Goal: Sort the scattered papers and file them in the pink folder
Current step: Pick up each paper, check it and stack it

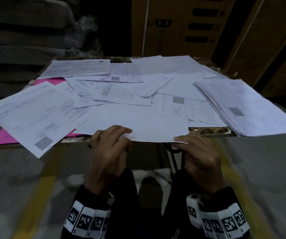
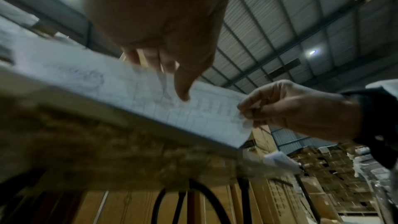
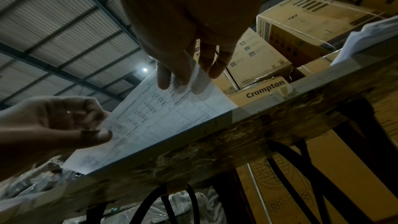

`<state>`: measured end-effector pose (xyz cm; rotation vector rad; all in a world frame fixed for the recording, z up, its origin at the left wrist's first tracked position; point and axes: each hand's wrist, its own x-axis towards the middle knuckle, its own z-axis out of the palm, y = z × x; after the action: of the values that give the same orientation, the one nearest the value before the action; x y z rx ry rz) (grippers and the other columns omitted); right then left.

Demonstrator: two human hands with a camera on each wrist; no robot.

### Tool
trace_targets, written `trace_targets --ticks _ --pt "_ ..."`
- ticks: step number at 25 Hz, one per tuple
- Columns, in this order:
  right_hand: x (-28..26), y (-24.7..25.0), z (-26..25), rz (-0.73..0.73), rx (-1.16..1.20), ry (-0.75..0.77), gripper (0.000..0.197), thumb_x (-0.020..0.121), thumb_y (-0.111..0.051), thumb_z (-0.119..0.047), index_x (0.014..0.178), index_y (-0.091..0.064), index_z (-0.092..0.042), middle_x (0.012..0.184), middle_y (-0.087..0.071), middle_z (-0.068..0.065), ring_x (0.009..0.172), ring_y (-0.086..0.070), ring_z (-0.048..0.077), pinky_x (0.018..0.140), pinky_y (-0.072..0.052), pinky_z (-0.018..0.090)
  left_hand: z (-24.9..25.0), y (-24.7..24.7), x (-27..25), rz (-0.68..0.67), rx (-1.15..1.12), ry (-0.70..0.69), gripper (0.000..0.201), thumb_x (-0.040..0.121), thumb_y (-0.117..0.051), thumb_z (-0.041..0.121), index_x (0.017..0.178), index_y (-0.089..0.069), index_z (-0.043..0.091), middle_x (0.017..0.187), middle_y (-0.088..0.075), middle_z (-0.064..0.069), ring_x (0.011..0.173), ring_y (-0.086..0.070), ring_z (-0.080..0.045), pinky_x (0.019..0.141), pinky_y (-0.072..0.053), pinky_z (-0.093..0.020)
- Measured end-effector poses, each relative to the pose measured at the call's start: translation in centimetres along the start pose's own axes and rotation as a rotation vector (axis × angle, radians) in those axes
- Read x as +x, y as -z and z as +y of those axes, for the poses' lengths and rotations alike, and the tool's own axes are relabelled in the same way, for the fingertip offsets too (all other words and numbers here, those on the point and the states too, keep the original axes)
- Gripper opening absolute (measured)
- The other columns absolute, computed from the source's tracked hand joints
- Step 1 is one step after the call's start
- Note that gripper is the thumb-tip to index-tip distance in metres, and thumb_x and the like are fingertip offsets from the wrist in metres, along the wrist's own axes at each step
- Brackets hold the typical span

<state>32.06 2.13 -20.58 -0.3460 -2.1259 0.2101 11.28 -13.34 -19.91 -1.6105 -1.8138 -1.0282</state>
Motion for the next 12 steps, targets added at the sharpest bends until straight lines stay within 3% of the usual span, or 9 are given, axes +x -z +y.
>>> trace_targets --ticks 3,6,9,12 --pt "0.2 0.2 0.0 0.021 0.02 0.024 0.039 0.071 -0.058 0.021 0.091 -0.078 -0.006 0.106 -0.074 0.004 0.103 -0.067 0.025 0.088 -0.049 0.042 -0.1 0.1 1.1 -0.111 -0.052 -0.112 0.022 0.074 -0.051 -0.006 0.064 -0.058 0.012 0.112 -0.073 -0.006 0.108 -0.066 -0.027 0.087 -0.039 -0.036" --pt "-0.3 0.3 0.1 0.037 0.078 -0.016 0.04 0.066 -0.054 0.022 0.084 -0.078 -0.004 0.112 -0.071 0.007 0.11 -0.064 0.028 0.089 -0.05 0.047 -0.1 0.0 1.6 -0.132 -0.066 -0.123 0.027 0.077 -0.044 0.001 0.065 -0.064 0.014 0.101 -0.077 -0.001 0.092 -0.072 -0.021 0.078 -0.049 -0.032" --pt "-1.3 0.9 0.3 0.07 0.091 -0.108 0.037 0.063 -0.048 0.014 0.075 -0.076 -0.005 0.125 -0.065 0.009 0.115 -0.06 0.032 0.087 -0.051 0.045 0.3 0.3 1.7 -0.066 -0.04 -0.106 0.026 0.077 -0.056 -0.006 0.075 -0.074 0.013 0.099 -0.078 0.001 0.085 -0.075 -0.019 0.071 -0.056 -0.03" --pt "-2.7 1.5 0.1 0.178 0.089 -0.242 0.035 0.068 -0.051 0.014 0.075 -0.076 -0.009 0.135 -0.059 0.009 0.112 -0.062 0.025 0.086 -0.051 0.034 1.4 1.2 1.8 -0.014 -0.074 -0.134 0.024 0.08 -0.066 -0.005 0.091 -0.08 0.012 0.105 -0.077 0.0 0.094 -0.074 -0.018 0.077 -0.057 -0.032"
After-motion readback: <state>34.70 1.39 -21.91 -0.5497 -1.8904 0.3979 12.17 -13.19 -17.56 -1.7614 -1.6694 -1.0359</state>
